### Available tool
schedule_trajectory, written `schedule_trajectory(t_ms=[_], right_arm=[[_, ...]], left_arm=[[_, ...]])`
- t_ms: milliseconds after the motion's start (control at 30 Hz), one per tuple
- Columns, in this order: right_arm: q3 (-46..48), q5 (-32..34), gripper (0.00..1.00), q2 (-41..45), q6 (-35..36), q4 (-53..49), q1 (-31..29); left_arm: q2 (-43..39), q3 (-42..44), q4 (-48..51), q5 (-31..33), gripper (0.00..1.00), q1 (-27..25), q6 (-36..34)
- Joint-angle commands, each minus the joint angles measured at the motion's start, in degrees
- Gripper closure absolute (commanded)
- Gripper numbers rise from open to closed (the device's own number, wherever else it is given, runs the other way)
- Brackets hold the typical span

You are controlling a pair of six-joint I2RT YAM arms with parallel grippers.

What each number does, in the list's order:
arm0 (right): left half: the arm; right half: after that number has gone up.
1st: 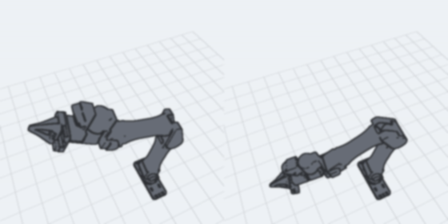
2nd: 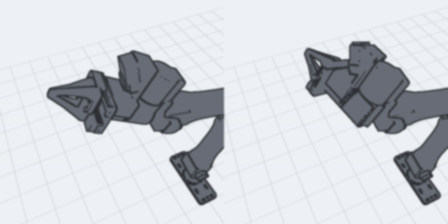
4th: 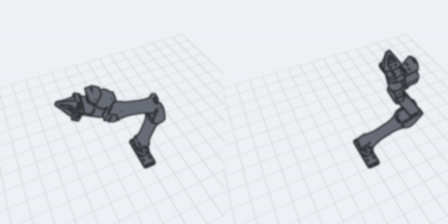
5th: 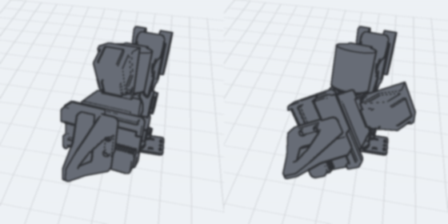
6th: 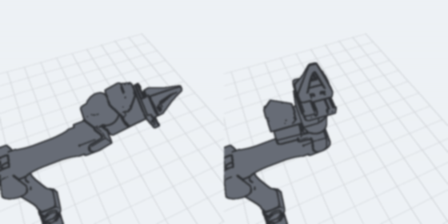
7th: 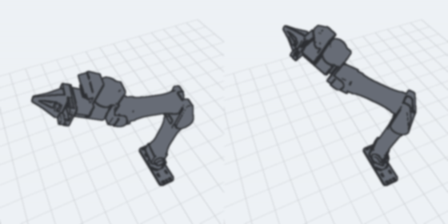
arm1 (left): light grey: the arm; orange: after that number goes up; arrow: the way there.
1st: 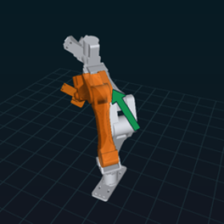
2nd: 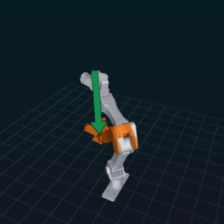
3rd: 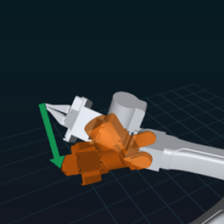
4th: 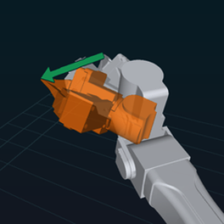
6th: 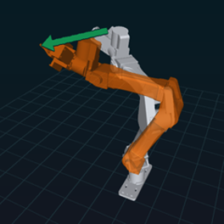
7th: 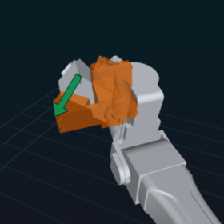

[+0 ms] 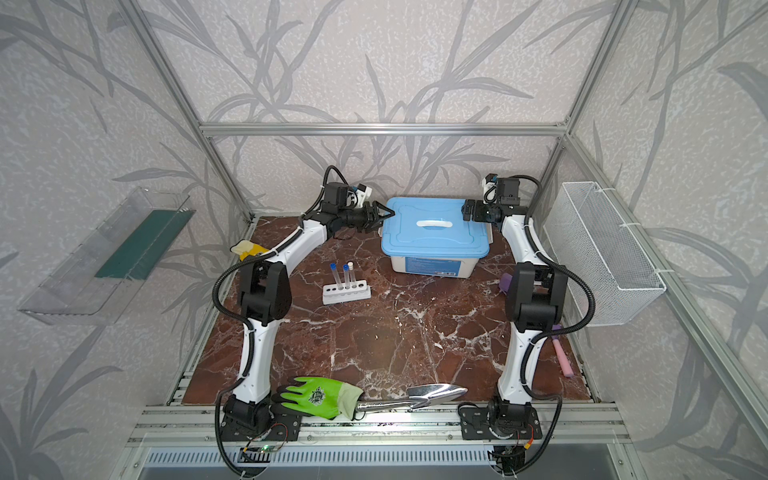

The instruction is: Organize the chemistry lab equipment

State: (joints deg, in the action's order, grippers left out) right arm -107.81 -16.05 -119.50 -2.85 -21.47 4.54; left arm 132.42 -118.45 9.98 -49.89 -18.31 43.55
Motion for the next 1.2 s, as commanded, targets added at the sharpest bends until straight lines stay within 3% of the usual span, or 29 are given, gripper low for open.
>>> schedule_trajectory(t_ms=[0, 200, 700, 967, 1167], right_arm=[[-0.16, 1.92, 0.02, 3.19, 1.48, -1.08, -0.56], [-0.09, 5.59, 0.05, 3.22, 2.51, -1.62, -1.46], [10.54, 13.47, 0.06, 10.36, 3.09, 6.68, -2.51], [16.60, 14.67, 0.06, 13.82, 2.46, 9.57, -2.95], [15.06, 14.63, 0.06, 12.74, 2.86, 8.31, -2.95]], left_arm=[[1.47, -3.63, -0.10, -0.98, 0.30, 0.11, -0.30], [4.39, -7.85, 1.01, -1.12, 0.30, 0.11, 0.13], [6.62, -11.44, 2.22, -1.04, 0.30, 0.02, -0.25], [7.17, -12.65, 3.18, -0.75, 0.30, 0.03, -0.93], [8.97, -14.66, 3.75, -0.91, 0.30, 0.04, -0.66]])
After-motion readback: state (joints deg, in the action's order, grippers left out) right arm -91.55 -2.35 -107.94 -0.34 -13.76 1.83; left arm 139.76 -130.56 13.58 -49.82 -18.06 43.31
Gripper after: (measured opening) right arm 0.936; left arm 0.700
